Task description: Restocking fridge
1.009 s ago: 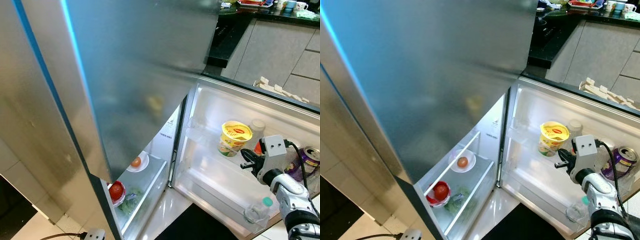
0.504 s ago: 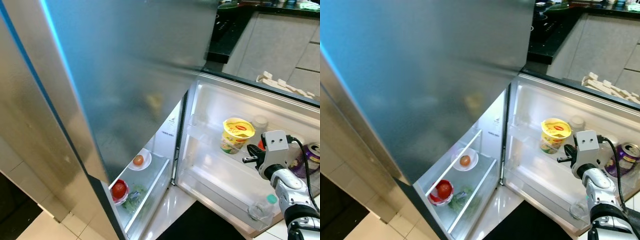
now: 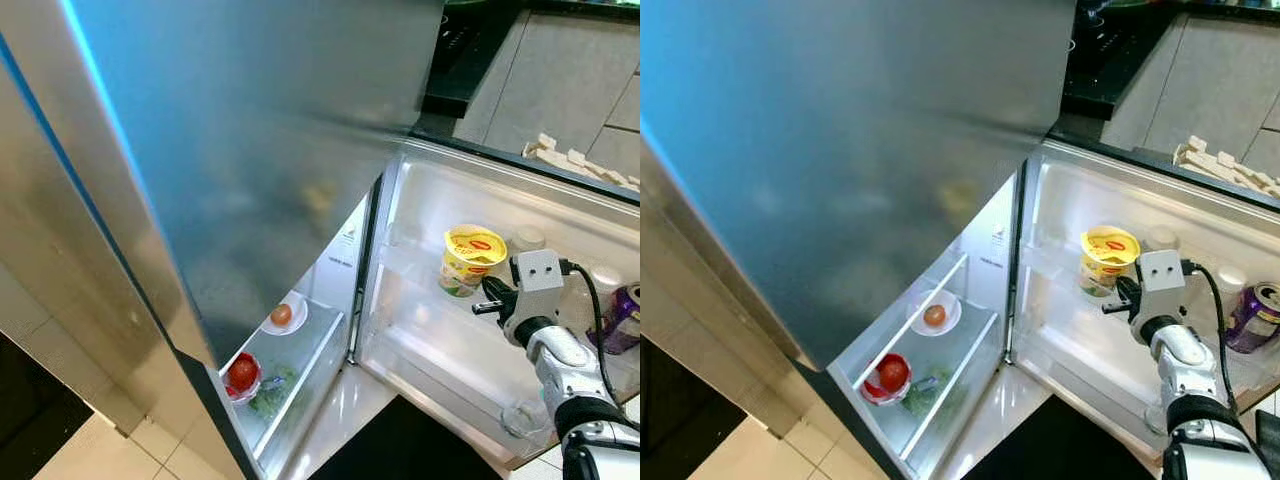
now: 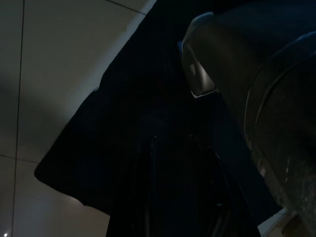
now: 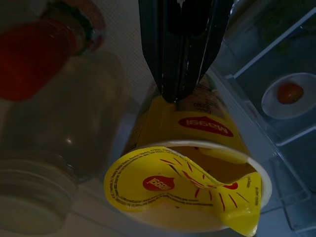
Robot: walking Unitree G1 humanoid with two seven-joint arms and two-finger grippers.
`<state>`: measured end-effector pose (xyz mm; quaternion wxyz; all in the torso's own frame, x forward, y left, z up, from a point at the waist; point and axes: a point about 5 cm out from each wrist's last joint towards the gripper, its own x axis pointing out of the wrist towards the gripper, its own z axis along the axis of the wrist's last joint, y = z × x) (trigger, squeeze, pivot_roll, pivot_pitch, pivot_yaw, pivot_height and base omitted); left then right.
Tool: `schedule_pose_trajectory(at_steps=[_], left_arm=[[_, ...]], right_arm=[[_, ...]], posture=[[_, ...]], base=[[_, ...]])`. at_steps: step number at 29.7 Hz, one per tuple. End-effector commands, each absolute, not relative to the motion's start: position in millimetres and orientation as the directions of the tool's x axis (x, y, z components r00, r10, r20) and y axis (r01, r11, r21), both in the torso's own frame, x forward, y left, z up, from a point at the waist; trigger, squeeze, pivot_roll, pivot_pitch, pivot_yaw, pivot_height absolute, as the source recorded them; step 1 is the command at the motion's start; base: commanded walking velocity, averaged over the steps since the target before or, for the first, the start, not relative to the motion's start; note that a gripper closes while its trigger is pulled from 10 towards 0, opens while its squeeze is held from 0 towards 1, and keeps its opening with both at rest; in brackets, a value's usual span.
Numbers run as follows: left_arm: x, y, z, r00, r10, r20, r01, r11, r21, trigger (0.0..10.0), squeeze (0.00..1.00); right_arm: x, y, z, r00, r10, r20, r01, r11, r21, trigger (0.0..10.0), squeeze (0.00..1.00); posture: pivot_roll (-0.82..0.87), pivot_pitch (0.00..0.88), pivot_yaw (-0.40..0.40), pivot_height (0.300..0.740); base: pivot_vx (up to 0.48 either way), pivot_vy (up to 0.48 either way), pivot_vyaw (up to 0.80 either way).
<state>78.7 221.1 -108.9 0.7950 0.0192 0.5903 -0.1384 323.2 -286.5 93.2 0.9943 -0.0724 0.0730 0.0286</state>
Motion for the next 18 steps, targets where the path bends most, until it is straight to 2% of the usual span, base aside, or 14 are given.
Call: schedule_pose_trajectory(at_steps=[1, 18], left_arm=[[76, 234, -107, 0.257, -0.172, -0.951, 0.257, 0.961, -0.104, 10.0, 0.00], [77, 235, -106, 0.263, -0.171, -0.950, 0.260, 0.960, -0.101, 10.0, 0.00]], right_arm=[[323, -281, 87, 0.983, 0.058, -0.172, -0.082, 0.988, -0.132, 10.0, 0.00], [333, -265, 91, 0.983, 0.099, -0.155, -0.118, 0.987, -0.113, 10.0, 0.00]], posture=[[0.09, 0.068, 0.047, 0.740], [0.09, 0.064, 0.048, 0.740]], base=[[0.000, 0.000, 0.00], [0.000, 0.000, 0.00]])
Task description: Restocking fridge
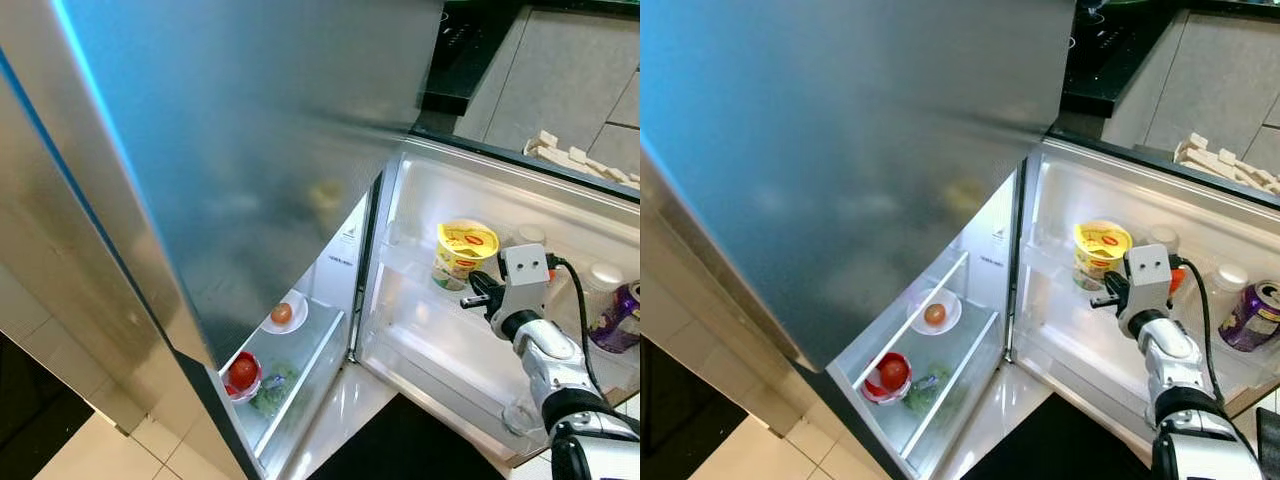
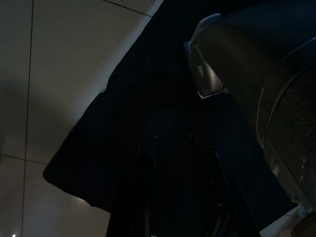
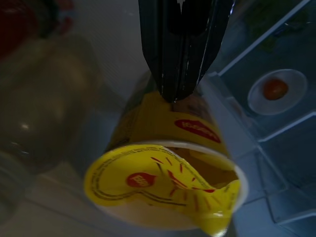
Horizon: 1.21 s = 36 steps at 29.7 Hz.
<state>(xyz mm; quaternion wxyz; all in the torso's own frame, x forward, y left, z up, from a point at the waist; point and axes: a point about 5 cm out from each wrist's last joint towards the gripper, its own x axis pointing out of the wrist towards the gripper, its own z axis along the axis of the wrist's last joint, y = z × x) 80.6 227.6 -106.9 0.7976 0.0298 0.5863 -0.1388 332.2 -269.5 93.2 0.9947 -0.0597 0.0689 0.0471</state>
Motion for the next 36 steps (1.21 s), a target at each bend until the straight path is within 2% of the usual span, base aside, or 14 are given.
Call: schedule_pose_trajectory(at_steps=[1, 14, 36], left_arm=[[77, 235, -106, 0.263, -0.171, -0.950, 0.260, 0.960, -0.101, 10.0, 0.00], [76, 235, -106, 0.262, -0.171, -0.950, 0.258, 0.961, -0.102, 10.0, 0.00], [88, 232, -104, 0.275, -0.180, -0.944, 0.280, 0.955, -0.100, 10.0, 0.00]], right_arm=[[333, -265, 91, 0.983, 0.099, -0.155, -0.118, 0.987, -0.113, 10.0, 0.00], [337, -257, 94, 0.982, 0.134, -0.134, -0.147, 0.984, -0.098, 10.0, 0.00], [327, -277, 99, 0.992, 0.071, -0.101, -0.089, 0.980, -0.180, 10.0, 0.00]], posture=[[0.09, 0.064, 0.048, 0.740], [0.10, 0.065, 0.047, 0.740], [0.07, 0.043, 0.061, 0.740]], base=[[0.000, 0.000, 0.00], [0.000, 0.000, 0.00], [0.000, 0.000, 0.00]])
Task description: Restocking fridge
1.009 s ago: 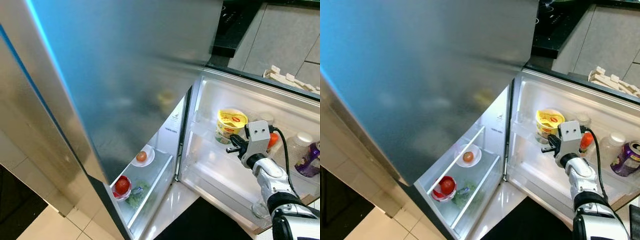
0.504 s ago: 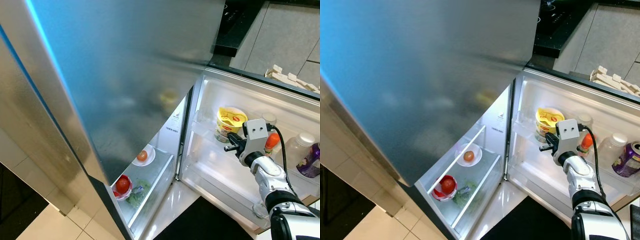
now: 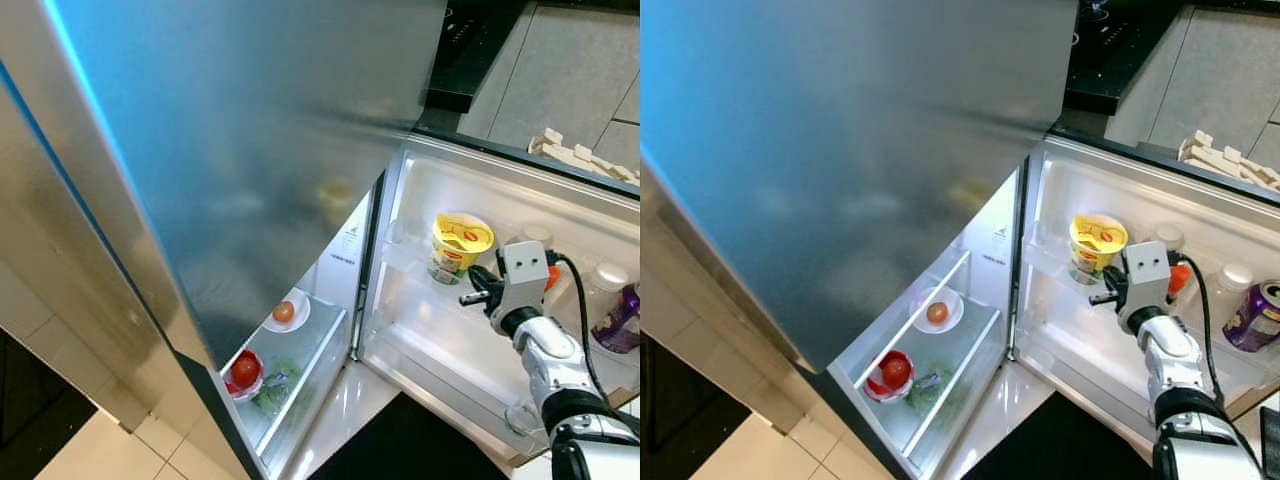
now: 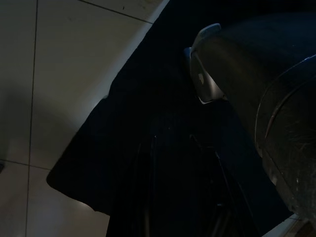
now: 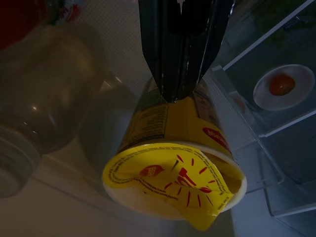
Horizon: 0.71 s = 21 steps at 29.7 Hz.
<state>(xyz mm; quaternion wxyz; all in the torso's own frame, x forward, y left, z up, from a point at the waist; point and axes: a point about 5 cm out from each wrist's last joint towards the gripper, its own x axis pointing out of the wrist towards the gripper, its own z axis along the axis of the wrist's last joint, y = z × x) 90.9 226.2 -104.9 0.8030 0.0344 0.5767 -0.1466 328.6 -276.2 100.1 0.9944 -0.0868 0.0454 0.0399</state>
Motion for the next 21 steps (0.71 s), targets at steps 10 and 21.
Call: schedule_pose_trajectory(at_steps=[10, 21], left_arm=[[93, 231, -104, 0.281, -0.184, -0.942, 0.288, 0.952, -0.100, 10.0, 0.00], [97, 228, -103, 0.282, -0.191, -0.940, 0.298, 0.949, -0.103, 10.0, 0.00]], right_arm=[[328, -293, 122, 1.000, 0.002, 0.005, 0.000, 0.979, -0.202, 10.0, 0.00], [329, -293, 150, 0.984, 0.008, 0.180, 0.016, 0.991, -0.131, 10.0, 0.21]], posture=[[0.06, 0.031, 0.067, 0.740], [0.05, 0.026, 0.070, 0.740]], base=[[0.000, 0.000, 0.00], [0.000, 0.000, 0.00]])
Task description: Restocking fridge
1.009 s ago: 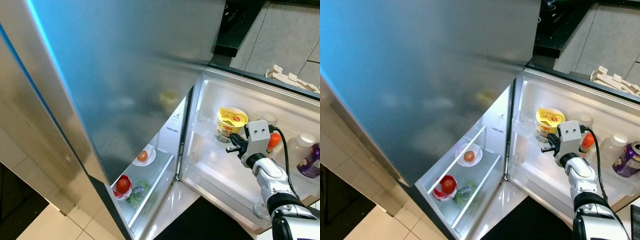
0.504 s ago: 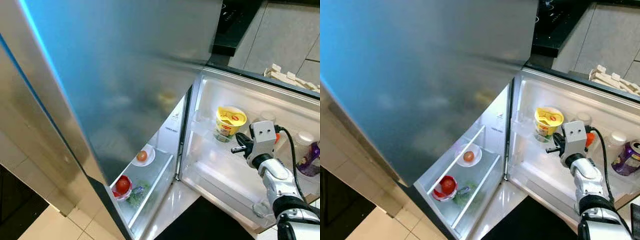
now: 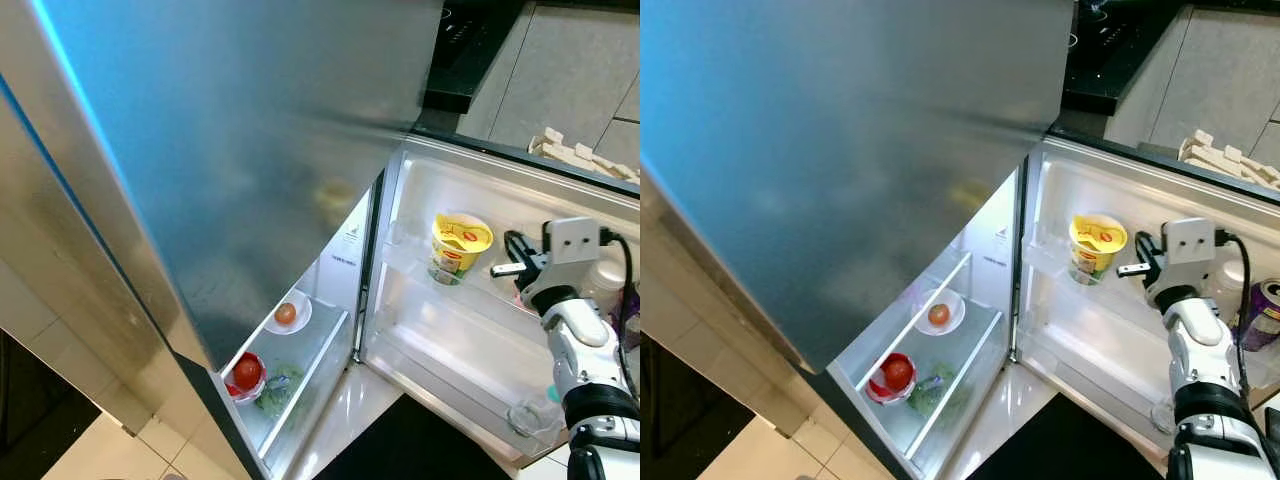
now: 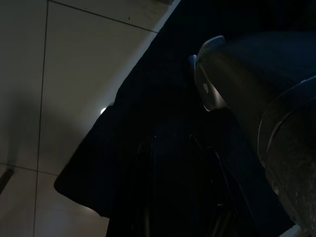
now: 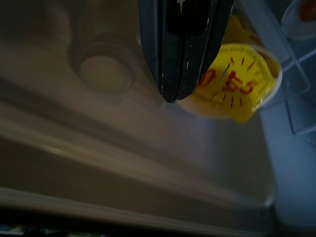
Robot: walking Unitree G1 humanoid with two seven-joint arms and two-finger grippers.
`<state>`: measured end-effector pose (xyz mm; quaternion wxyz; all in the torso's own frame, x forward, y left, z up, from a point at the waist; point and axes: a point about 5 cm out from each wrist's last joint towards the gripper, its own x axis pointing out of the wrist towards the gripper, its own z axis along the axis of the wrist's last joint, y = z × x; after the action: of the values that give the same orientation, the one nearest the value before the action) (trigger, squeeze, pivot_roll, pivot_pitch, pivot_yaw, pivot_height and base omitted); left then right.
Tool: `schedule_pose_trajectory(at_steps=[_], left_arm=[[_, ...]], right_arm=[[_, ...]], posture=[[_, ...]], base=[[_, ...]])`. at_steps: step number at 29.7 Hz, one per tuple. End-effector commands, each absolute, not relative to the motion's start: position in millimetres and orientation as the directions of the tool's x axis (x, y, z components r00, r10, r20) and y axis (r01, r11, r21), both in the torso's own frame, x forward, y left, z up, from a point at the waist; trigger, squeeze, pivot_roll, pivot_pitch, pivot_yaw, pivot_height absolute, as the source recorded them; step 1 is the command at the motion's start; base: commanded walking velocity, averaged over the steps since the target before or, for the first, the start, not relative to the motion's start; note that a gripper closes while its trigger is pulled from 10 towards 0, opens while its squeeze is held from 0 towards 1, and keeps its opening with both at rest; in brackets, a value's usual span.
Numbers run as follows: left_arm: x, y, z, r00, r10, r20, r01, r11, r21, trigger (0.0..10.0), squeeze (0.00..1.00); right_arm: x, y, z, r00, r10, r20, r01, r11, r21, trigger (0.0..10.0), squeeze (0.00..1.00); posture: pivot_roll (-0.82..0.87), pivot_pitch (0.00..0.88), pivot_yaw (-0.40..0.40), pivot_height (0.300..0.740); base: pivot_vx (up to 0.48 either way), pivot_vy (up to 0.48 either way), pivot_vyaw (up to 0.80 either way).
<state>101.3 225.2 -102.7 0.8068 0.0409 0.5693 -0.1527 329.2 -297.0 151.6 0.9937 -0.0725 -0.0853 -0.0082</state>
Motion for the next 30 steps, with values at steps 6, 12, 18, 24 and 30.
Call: schedule_pose_trajectory(at_steps=[6, 12, 18, 24, 30], left_arm=[[98, 227, -103, 0.282, -0.194, -0.939, 0.305, 0.947, -0.104, 10.0, 0.00], [97, 227, -103, 0.281, -0.193, -0.940, 0.305, 0.947, -0.104, 10.0, 0.00], [97, 228, -103, 0.279, -0.192, -0.941, 0.303, 0.947, -0.103, 10.0, 0.00], [97, 228, -103, 0.276, -0.193, -0.941, 0.307, 0.946, -0.104, 10.0, 0.00], [95, 228, -104, 0.273, -0.194, -0.942, 0.310, 0.945, -0.105, 10.0, 0.00]], right_arm=[[331, -293, 159, 0.976, -0.016, 0.216, 0.044, 0.991, -0.125, 10.0, 1.00], [334, -294, 163, 0.972, -0.058, 0.227, 0.087, 0.989, -0.116, 10.0, 1.00], [335, -300, 165, 0.965, -0.154, 0.212, 0.181, 0.977, -0.114, 10.0, 0.09], [335, -303, 161, 0.967, -0.188, 0.170, 0.207, 0.973, -0.102, 10.0, 0.00], [340, -304, 159, 0.966, -0.221, 0.131, 0.233, 0.969, -0.084, 10.0, 0.00]], posture=[[0.05, 0.024, 0.071, 0.740], [0.05, 0.022, 0.069, 0.740], [0.05, 0.023, 0.072, 0.740], [0.05, 0.027, 0.075, 0.740], [0.05, 0.034, 0.079, 0.740]], base=[[0.000, 0.000, 0.00], [0.000, 0.000, 0.00], [0.000, 0.000, 0.00], [0.000, 0.000, 0.00], [0.000, 0.000, 0.00]])
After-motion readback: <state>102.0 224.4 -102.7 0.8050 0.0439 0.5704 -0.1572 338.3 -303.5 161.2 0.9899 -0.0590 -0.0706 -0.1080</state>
